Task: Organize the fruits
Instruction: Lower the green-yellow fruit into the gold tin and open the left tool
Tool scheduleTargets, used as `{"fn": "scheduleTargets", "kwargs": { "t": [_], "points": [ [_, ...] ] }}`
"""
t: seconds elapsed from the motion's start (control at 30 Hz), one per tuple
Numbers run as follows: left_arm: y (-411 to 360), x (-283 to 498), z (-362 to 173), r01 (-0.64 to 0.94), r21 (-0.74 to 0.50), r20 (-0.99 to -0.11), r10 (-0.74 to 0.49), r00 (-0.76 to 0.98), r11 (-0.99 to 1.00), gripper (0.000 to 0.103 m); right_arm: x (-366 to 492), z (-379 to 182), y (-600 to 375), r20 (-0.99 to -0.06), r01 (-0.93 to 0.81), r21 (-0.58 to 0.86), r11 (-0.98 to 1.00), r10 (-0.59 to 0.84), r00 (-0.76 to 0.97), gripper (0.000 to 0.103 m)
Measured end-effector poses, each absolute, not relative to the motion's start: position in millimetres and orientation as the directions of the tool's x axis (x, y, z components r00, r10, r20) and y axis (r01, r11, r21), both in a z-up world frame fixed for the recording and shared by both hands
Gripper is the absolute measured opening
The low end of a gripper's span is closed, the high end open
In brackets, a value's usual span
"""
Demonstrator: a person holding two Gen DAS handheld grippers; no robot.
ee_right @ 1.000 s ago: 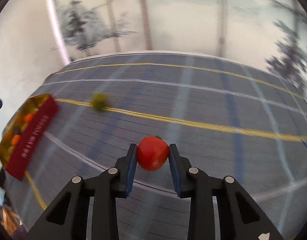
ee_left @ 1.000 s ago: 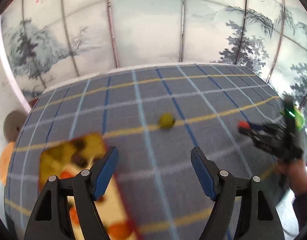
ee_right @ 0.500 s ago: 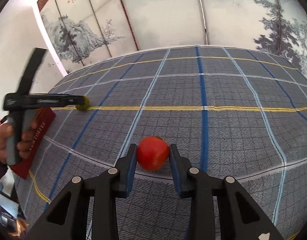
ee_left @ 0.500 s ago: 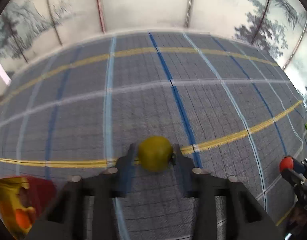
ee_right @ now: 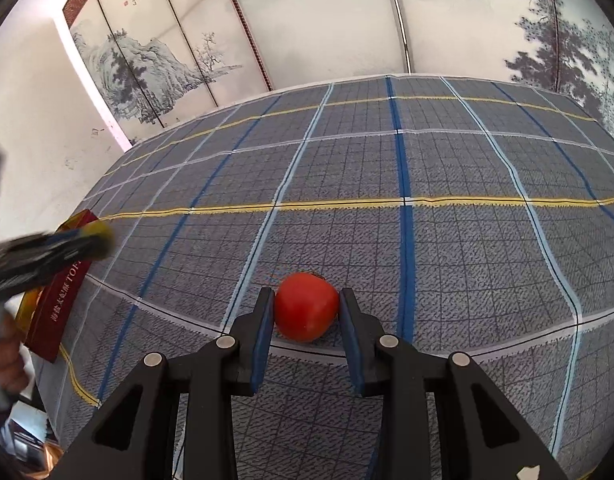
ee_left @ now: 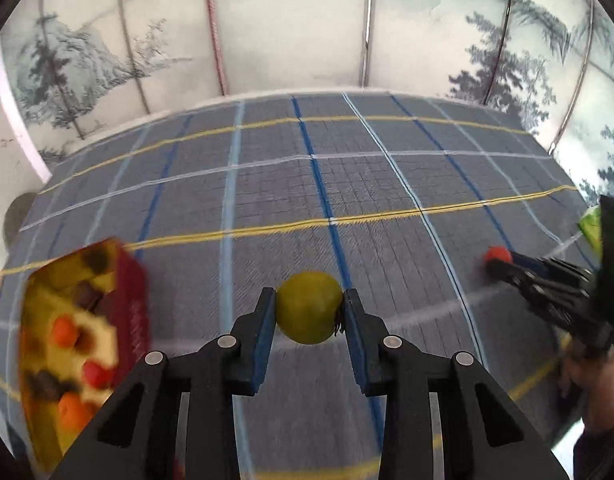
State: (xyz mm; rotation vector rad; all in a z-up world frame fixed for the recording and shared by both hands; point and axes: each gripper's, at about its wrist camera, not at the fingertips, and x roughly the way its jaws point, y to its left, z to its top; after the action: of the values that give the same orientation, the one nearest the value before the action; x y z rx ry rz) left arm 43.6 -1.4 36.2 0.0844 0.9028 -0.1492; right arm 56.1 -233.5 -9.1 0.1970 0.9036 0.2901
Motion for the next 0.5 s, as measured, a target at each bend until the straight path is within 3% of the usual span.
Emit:
{"fn": "scheduleTargets", "kwargs": {
  "t": [0.5],
  "points": [
    [71,-49,69,0.033,0.11,-0.708,0.055,0.705,0.993,0.035,57,-10,-228,-0.764,-0.149,0.229,0.962,0.273,0.585,0.03]
  ]
}}
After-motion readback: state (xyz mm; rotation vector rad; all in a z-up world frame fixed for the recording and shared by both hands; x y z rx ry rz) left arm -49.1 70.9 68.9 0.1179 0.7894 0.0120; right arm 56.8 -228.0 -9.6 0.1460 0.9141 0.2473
